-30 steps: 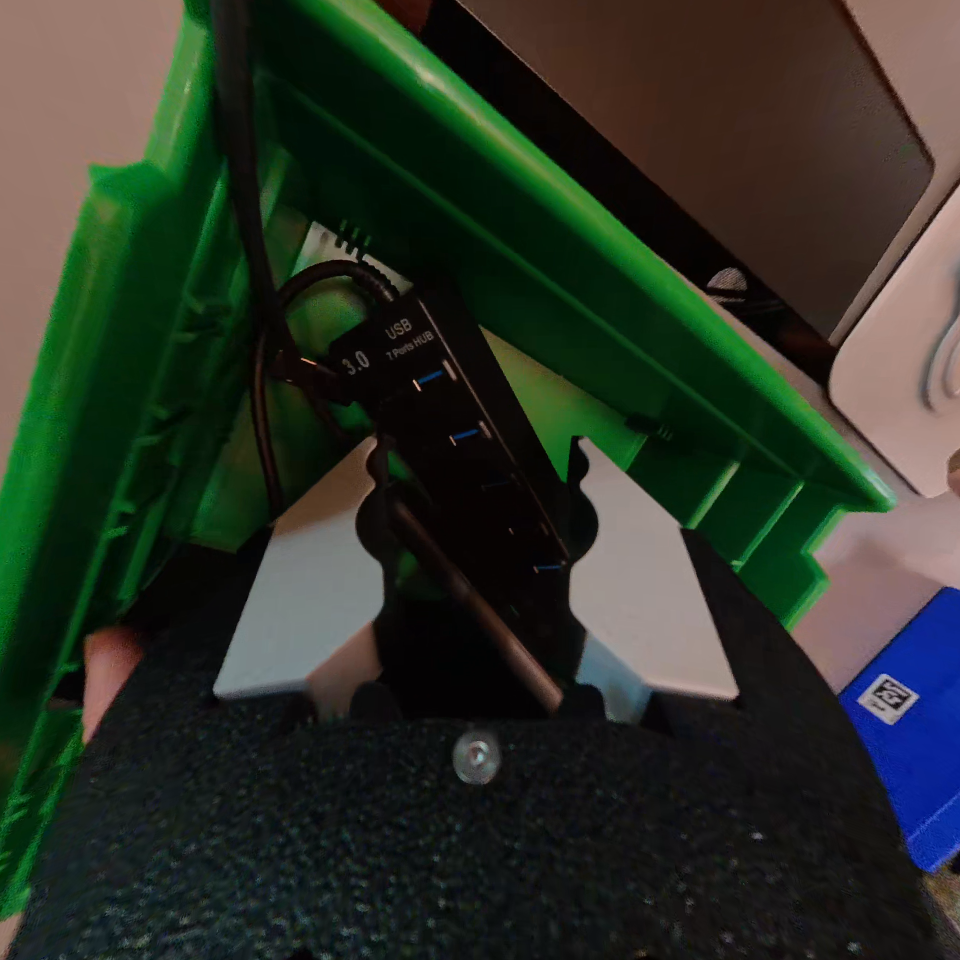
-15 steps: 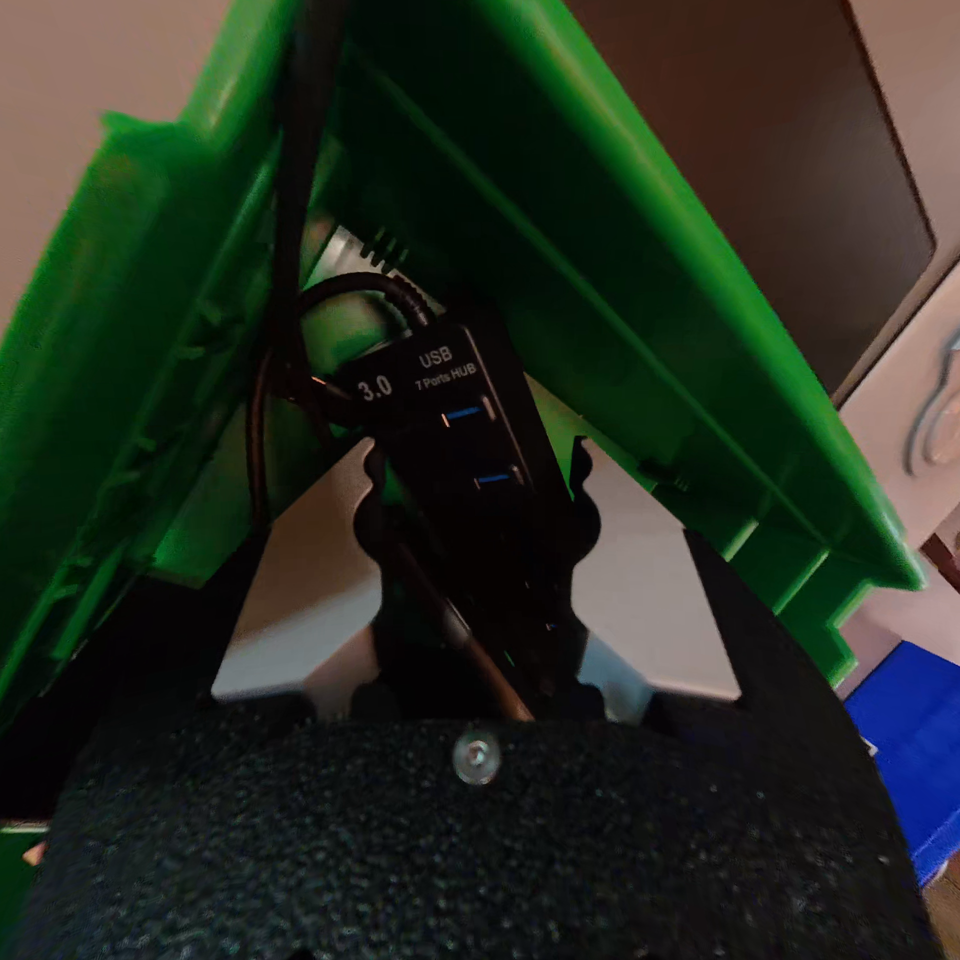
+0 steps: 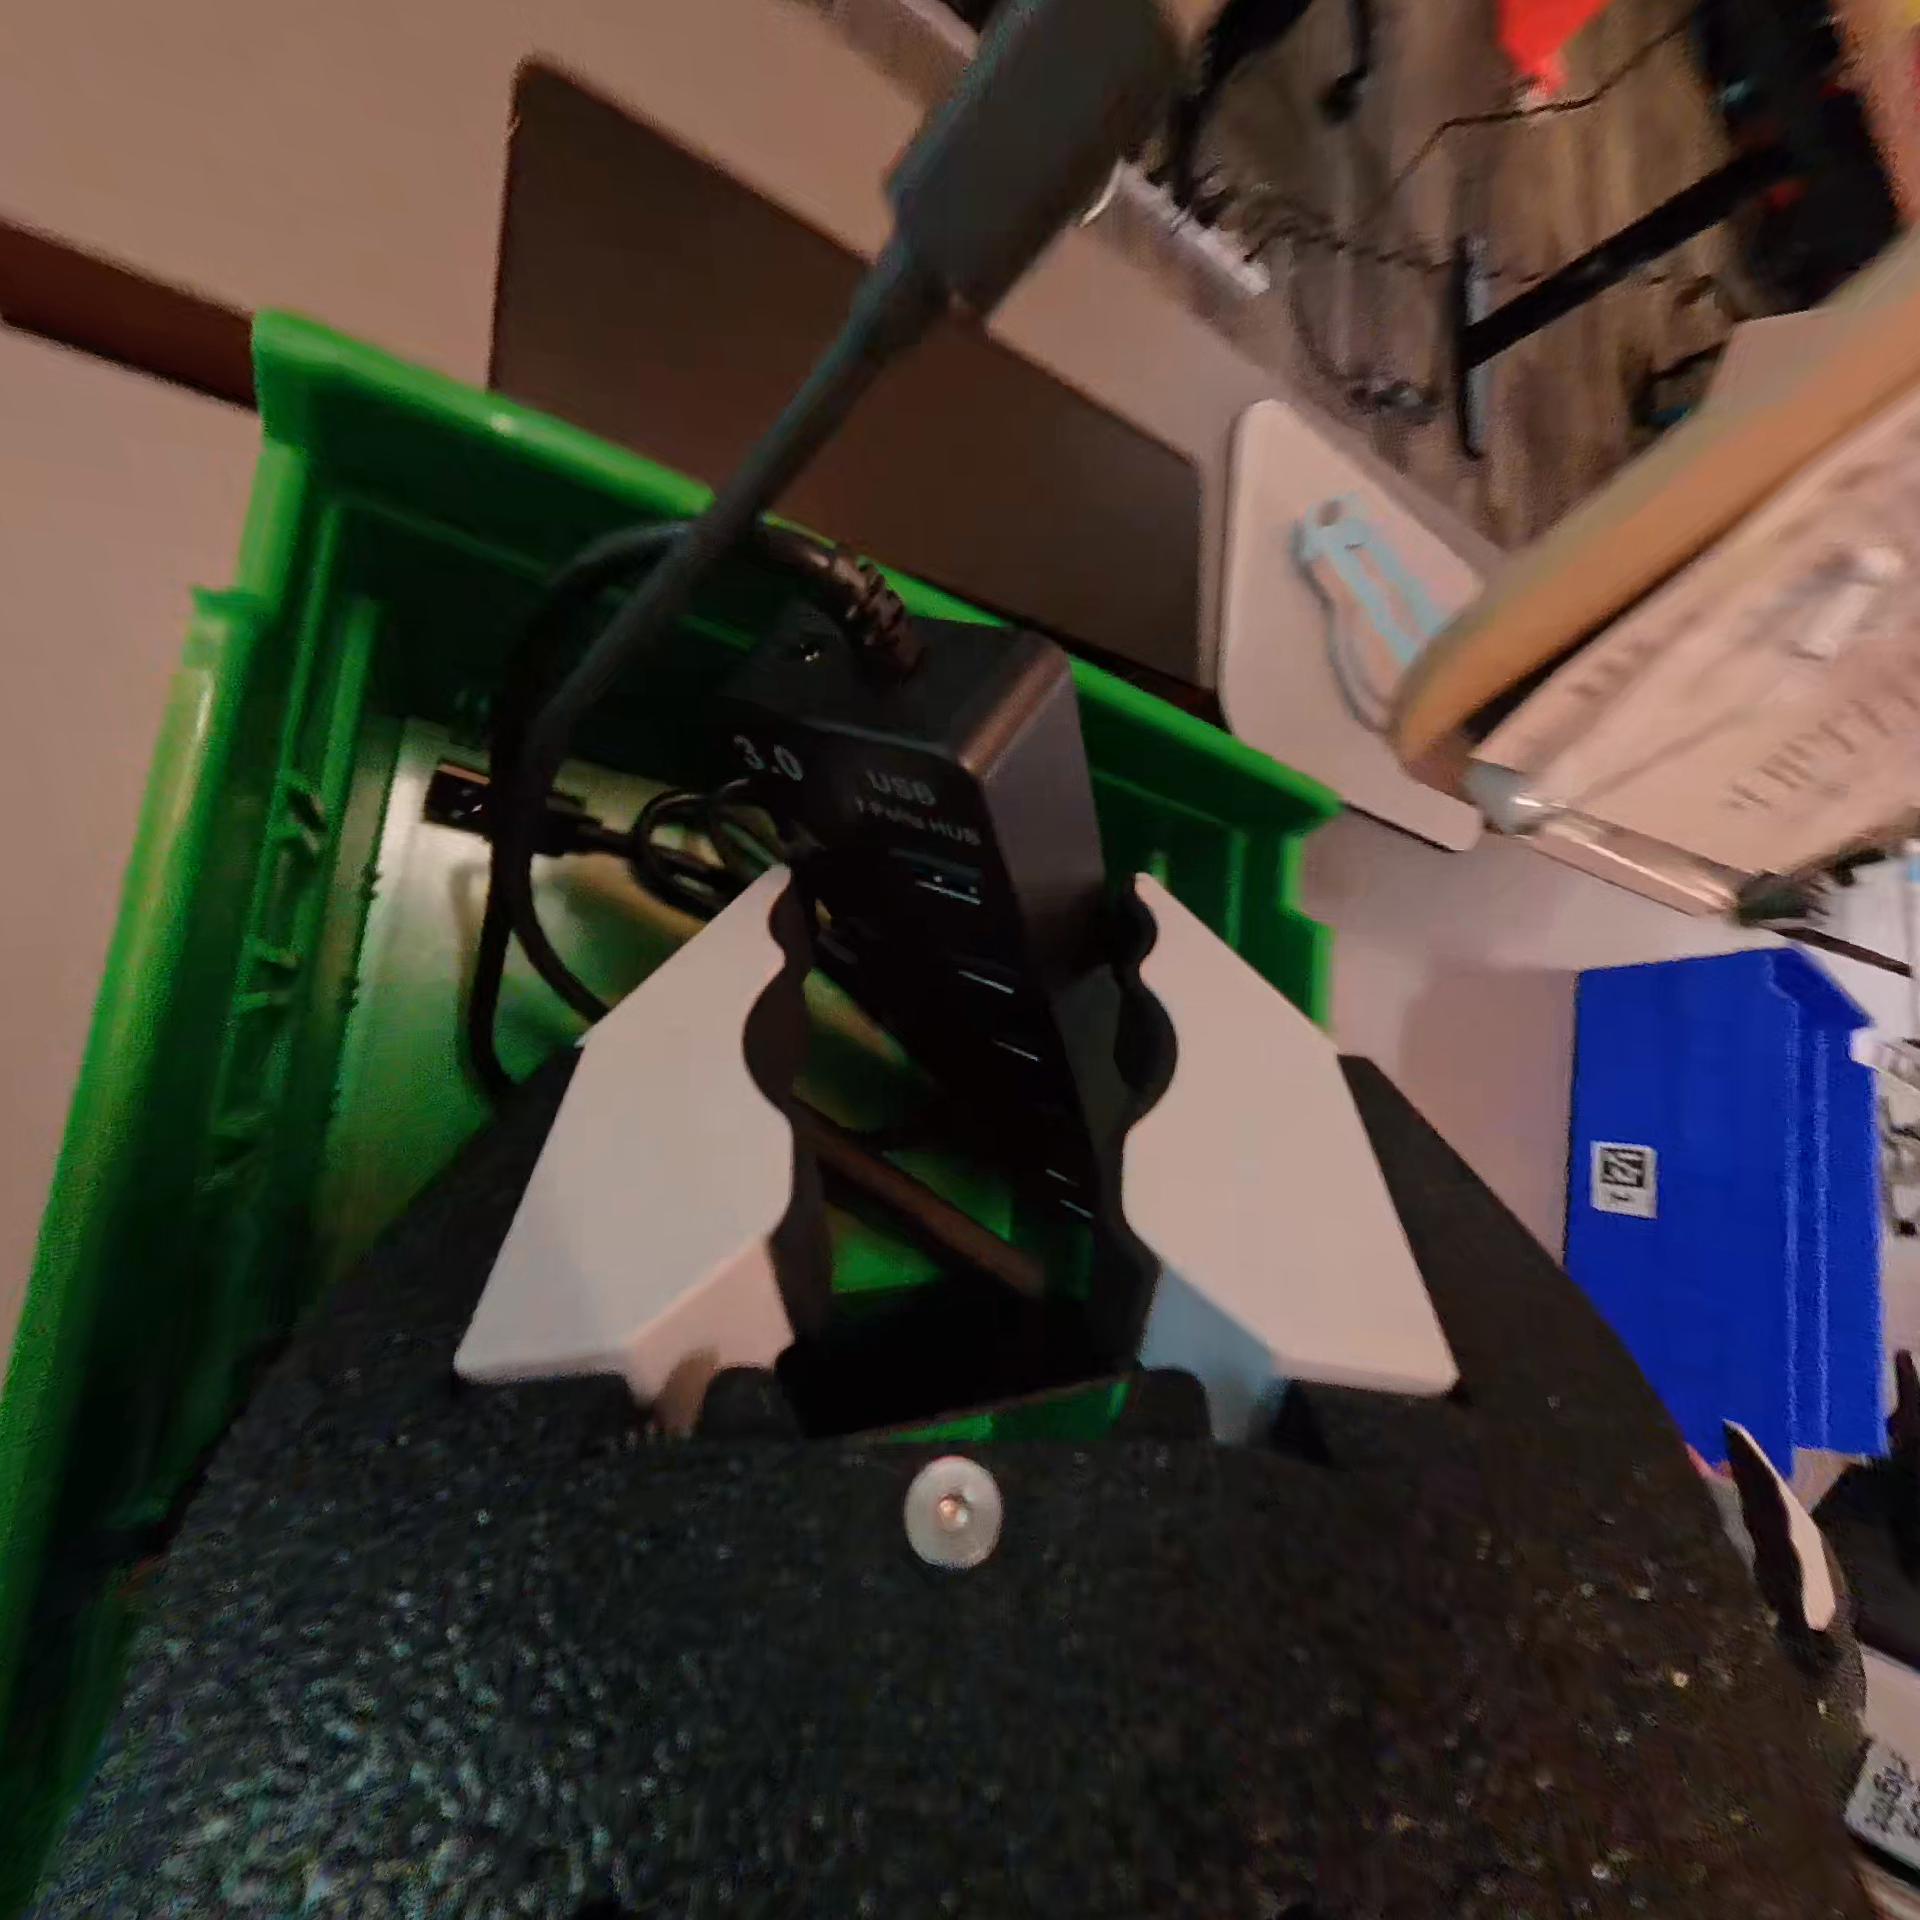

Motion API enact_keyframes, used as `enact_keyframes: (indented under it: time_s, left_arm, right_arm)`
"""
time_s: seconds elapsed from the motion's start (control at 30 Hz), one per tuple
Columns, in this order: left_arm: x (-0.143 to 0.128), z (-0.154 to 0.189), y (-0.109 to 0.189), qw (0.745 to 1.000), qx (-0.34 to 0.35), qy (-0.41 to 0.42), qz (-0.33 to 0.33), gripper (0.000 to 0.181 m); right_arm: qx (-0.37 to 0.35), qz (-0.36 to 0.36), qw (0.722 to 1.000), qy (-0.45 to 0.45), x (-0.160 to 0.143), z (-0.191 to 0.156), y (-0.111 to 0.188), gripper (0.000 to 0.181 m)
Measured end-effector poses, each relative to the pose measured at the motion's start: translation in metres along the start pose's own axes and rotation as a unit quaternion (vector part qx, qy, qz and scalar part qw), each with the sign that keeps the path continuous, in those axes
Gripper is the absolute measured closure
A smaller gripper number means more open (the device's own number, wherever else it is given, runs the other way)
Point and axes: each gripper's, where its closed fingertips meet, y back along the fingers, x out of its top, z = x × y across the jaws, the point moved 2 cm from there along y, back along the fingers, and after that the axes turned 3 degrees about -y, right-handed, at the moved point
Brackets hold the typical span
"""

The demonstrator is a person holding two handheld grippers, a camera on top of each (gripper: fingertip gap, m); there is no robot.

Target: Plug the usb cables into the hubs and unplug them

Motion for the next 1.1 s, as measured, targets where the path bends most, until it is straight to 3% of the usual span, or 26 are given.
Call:
enact_keyframes:
  time_s: [0.27,0.43,0.5,0.57,0.67,0.8,0.97,1.1]
  left_arm:
    - [0.026,0.053,0.075,0.977,-0.102,-0.101,0.155,0.127]
    - [0.031,0.102,0.121,0.955,-0.247,-0.006,0.164,0.126]
    - [0.033,0.108,0.132,0.944,-0.280,0.053,0.166,0.126]
    - [0.034,0.112,0.139,0.937,-0.293,0.060,0.178,0.126]
    - [0.031,0.132,0.150,0.931,-0.316,0.003,0.186,0.126]
    - [0.046,0.171,0.176,0.914,-0.319,-0.108,0.224,0.126]
    - [0.071,0.205,0.206,0.903,-0.239,-0.238,0.268,0.127]
    - [0.060,0.240,0.223,0.879,-0.217,-0.337,0.260,0.127]
  right_arm:
    - [-0.010,0.002,1.000,0.020,0.000,0.002,0.002,0.093]
    - [-0.008,0.002,1.000,0.024,0.000,0.001,0.002,0.093]
    - [-0.005,0.002,1.000,0.029,0.000,-0.001,0.002,0.093]
    - [-0.005,0.002,0.999,0.034,0.000,-0.001,0.002,0.093]
    - [-0.006,0.003,0.999,0.035,0.000,-0.001,0.003,0.093]
    - [-0.008,0.008,1.000,0.027,0.001,0.002,0.004,0.093]
    - [-0.006,0.004,1.000,0.028,0.000,0.001,0.003,0.093]
    - [-0.004,0.004,1.000,0.030,0.000,0.001,0.003,0.093]
